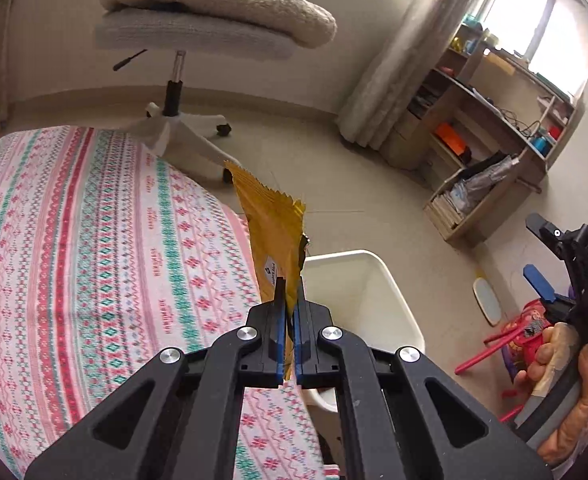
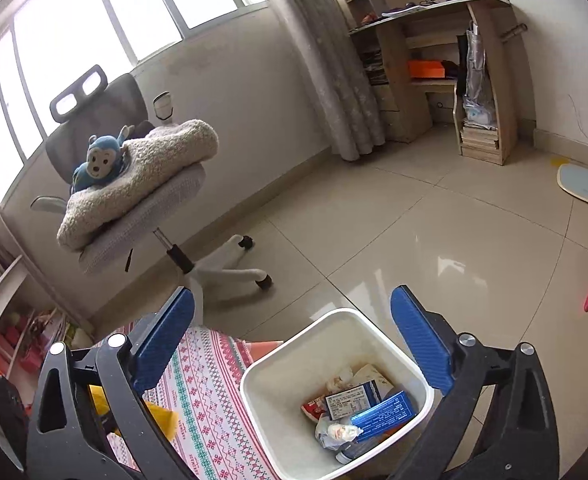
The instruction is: Collect trash
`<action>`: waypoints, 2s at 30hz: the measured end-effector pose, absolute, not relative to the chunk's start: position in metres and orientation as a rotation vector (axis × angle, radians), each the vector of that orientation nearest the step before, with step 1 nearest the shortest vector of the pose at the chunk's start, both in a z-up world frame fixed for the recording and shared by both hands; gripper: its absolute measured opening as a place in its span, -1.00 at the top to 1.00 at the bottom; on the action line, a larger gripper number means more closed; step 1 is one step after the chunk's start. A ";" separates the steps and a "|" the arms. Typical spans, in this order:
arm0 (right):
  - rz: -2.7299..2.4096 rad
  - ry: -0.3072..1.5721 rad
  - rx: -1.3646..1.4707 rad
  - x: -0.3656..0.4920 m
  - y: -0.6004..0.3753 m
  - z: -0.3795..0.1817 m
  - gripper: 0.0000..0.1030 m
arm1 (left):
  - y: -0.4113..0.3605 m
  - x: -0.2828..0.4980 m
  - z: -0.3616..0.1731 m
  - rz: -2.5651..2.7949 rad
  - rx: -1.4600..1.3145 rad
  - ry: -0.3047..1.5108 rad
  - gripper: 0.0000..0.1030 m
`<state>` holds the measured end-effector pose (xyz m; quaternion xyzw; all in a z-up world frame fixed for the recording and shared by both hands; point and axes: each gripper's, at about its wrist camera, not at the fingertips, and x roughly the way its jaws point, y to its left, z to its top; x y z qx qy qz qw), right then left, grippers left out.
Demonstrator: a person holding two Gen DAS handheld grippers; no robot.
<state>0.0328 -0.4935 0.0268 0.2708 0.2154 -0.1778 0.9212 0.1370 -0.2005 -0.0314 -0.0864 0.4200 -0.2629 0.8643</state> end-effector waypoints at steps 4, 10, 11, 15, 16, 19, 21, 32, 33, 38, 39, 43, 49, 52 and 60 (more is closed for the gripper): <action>-0.399 0.404 0.584 0.022 -0.508 0.031 -0.86 | -0.252 0.133 -0.031 -0.637 -0.156 0.894 0.94; -0.458 0.328 0.612 0.001 -0.527 0.040 -0.86 | -0.308 0.144 -0.024 -0.735 -0.195 0.946 0.86; -0.469 0.313 0.611 -0.003 -0.530 0.042 -0.86 | -0.310 0.143 -0.022 -0.735 -0.191 0.944 0.70; -0.484 0.279 0.598 -0.012 -0.531 0.048 -0.86 | -0.297 0.136 -0.010 -0.694 -0.150 0.901 -0.08; -0.478 0.278 0.594 -0.012 -0.530 0.049 -0.86 | -0.291 0.133 -0.008 -0.682 -0.143 0.892 -0.16; -0.457 0.259 0.555 -0.012 -0.517 0.055 -0.86 | -0.269 0.127 0.001 -0.654 -0.159 0.880 -0.46; -0.442 0.237 0.507 -0.012 -0.505 0.061 -0.86 | -0.250 0.120 0.009 -0.632 -0.172 0.856 -0.55; -0.294 0.206 0.327 -0.021 -0.405 0.092 -0.86 | -0.125 0.047 0.085 -0.261 -0.141 0.462 -0.87; -0.292 0.208 0.300 -0.024 -0.391 0.093 -0.87 | -0.112 0.034 0.092 -0.183 -0.125 0.383 -0.87; -0.271 0.164 0.165 -0.032 -0.319 0.093 -0.87 | -0.062 -0.010 0.106 0.019 -0.086 0.181 -0.87; -0.247 0.146 0.142 -0.032 -0.305 0.092 -0.87 | -0.055 -0.012 0.104 0.046 -0.078 0.185 -0.87; -0.099 0.156 0.053 -0.024 -0.253 0.082 -0.87 | -0.037 -0.005 0.085 0.107 0.037 0.229 -0.87; -0.032 0.268 0.040 -0.002 -0.221 0.054 -0.87 | -0.002 0.017 0.039 0.194 0.011 0.302 -0.87; -0.031 0.291 0.015 0.006 -0.212 0.047 -0.87 | 0.013 0.034 0.025 0.202 -0.019 0.392 -0.87; -0.050 0.341 -0.010 0.024 -0.198 0.039 -0.87 | 0.016 0.046 0.014 0.173 -0.091 0.490 -0.87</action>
